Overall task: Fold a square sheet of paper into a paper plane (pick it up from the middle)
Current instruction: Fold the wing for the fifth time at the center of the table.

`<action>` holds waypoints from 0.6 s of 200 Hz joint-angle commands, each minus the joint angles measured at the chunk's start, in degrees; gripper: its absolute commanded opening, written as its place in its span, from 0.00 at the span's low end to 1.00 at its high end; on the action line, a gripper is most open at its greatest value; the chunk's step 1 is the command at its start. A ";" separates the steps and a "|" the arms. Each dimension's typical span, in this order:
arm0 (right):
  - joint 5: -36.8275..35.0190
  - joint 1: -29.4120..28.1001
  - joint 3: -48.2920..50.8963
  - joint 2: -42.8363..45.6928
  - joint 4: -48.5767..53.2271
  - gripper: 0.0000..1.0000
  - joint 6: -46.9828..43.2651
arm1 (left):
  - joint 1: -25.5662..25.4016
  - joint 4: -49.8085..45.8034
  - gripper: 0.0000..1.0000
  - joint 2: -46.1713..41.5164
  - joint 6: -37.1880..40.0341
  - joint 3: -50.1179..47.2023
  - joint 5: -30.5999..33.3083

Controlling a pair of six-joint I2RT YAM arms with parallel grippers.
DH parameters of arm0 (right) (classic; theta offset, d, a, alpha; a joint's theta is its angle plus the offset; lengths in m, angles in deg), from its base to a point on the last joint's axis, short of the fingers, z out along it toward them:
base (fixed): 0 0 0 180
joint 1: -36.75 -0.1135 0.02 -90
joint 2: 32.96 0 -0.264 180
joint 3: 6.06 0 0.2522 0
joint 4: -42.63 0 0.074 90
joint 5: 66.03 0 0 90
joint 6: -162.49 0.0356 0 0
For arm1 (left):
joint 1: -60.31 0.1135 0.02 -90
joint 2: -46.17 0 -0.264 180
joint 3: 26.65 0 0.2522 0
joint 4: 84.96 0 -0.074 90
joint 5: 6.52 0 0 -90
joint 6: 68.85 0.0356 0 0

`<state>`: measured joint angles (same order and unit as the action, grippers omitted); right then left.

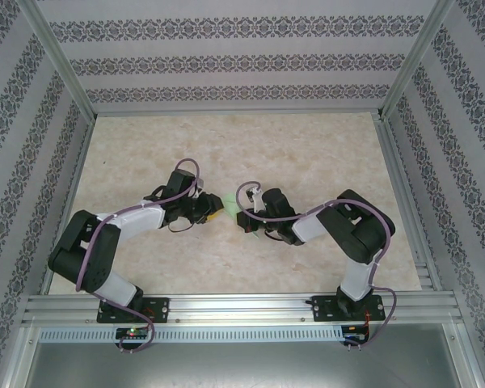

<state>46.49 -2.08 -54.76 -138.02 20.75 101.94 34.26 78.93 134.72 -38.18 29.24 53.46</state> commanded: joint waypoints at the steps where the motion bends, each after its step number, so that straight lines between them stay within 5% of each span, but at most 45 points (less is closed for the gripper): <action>1: 3.39 0.55 -1.86 -1.19 -0.13 0.00 3.56 | -1.03 5.69 0.33 1.80 2.21 0.11 -1.77; 120: 9.20 2.97 -4.96 -6.20 0.55 0.00 13.10 | -1.17 10.78 0.17 10.85 6.61 3.56 -2.29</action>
<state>53.77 0.21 -58.69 -142.02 21.69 112.11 33.61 85.71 144.03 -34.11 31.12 52.24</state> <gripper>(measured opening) 0.050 0.184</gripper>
